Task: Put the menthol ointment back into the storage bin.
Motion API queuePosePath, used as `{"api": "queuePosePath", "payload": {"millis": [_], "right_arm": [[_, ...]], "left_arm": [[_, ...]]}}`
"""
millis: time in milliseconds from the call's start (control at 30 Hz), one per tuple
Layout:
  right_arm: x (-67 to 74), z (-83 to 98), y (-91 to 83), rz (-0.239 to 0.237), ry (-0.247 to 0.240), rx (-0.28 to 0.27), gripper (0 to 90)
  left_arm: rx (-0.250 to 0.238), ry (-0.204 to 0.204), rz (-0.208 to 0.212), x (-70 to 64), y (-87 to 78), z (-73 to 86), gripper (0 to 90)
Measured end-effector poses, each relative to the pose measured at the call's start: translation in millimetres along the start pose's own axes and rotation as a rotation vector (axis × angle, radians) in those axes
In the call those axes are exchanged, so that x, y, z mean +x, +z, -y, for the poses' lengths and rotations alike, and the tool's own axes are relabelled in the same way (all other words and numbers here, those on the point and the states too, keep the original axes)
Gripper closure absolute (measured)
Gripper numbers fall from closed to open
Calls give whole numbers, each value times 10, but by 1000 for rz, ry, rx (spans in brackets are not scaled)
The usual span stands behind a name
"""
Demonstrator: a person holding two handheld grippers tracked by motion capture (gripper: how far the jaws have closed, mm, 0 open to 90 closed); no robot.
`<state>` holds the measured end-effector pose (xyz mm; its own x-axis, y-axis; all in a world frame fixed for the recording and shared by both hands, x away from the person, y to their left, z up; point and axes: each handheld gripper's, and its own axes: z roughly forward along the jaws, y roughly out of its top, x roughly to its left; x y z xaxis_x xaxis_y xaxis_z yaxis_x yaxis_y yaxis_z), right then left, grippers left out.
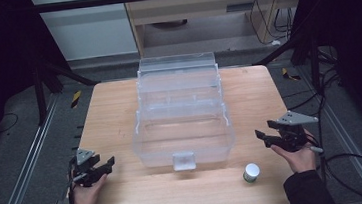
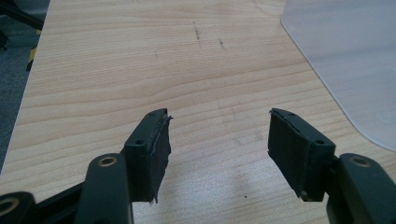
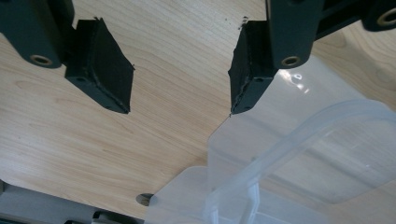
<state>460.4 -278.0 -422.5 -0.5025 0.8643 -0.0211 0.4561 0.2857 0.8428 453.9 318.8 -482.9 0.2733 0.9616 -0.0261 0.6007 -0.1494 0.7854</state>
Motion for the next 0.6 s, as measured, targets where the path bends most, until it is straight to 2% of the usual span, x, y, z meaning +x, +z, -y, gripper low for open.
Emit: {"api": "queuePosePath", "payload": {"millis": [133,267,433,600], "right_arm": [[4,-104,-49,-7,-32,9,359],[34,-219,-85,-29,-80,61,338],[68,-297,-112,-45,-110,84,333],[136,-375,-124,-80,-173,136,329]], "left_arm": [[8,7,4,-6,8,3,383],[6,12,-1,-7,7,3,382],[9,12,0,-7,11,4,383],[14,16,3,-10,18,5,383]]}}
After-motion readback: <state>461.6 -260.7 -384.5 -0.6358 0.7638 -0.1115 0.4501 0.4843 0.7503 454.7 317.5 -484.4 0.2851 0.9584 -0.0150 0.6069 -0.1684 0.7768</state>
